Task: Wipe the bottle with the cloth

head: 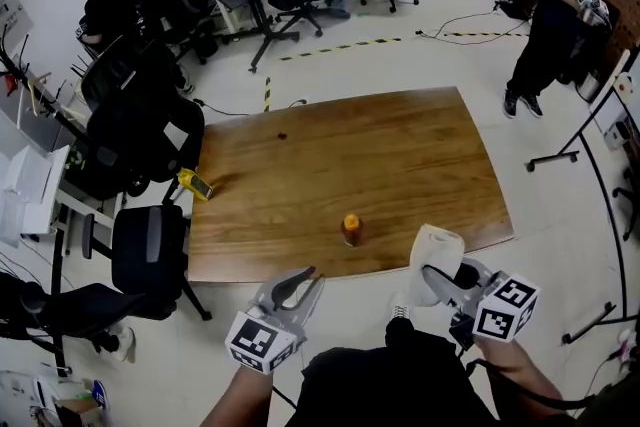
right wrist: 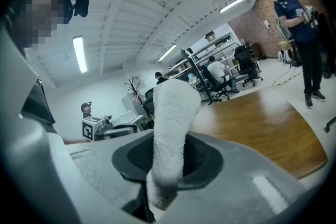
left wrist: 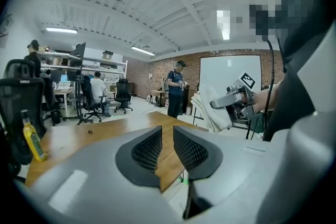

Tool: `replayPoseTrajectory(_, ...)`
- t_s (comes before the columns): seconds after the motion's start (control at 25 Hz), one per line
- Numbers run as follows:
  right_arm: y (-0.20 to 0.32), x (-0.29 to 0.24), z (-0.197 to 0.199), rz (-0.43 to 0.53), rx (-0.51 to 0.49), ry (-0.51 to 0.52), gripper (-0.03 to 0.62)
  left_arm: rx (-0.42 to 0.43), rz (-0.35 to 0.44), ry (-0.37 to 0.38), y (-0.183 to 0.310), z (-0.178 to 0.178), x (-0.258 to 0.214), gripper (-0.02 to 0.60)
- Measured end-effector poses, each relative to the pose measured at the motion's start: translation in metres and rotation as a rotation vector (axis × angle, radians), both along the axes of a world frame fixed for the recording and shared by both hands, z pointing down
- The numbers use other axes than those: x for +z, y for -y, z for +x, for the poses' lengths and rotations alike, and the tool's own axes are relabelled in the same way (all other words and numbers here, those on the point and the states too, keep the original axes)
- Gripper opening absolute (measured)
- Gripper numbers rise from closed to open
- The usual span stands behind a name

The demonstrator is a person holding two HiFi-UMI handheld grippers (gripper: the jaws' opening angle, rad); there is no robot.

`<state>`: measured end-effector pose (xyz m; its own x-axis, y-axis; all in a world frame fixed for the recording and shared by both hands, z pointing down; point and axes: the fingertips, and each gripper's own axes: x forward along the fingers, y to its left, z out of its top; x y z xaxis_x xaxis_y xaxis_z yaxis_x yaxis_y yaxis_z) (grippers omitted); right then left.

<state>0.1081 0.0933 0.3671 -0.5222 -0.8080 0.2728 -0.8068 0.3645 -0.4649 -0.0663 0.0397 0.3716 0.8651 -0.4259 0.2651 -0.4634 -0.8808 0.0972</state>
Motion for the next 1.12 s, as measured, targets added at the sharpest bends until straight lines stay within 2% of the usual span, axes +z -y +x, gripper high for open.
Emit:
replayPoseTrajectory(0.2, 0.046, 0.005, 0.035, -0.015, -0.087, 0.027, 0.078, -0.016, 0.001, 0.081, 0.042, 0.035, 0.024, 0.14)
replayPoseTrajectory(0.4, 0.08, 0.015, 0.046, -0.03, -0.178, 0.059, 0.078, -0.034, 0.004, 0.15, 0.073, 0.054, 0.044, 0.149)
replayPoseTrajectory(0.6, 0.096, 0.028, 0.047, -0.062, -0.218, 0.091, 0.078, 0.027, 0.006, 0.24, 0.087, 0.073, 0.064, 0.155)
replayPoseTrajectory(0.8, 0.112, 0.038, 0.044, -0.069, -0.181, 0.11, 0.078, 0.125, -0.004, 0.304, 0.096, 0.073, 0.081, 0.161)
replayPoseTrajectory(0.96, 0.117, 0.049, 0.036, -0.088, -0.1, 0.132, 0.078, 0.191, -0.02, 0.298, 0.105, 0.072, 0.089, 0.175)
replayPoseTrajectory(1.12, 0.126, 0.065, 0.023, -0.104, -0.022, 0.143, 0.078, 0.318, 0.009, 0.301, 0.11, 0.077, 0.096, 0.176)
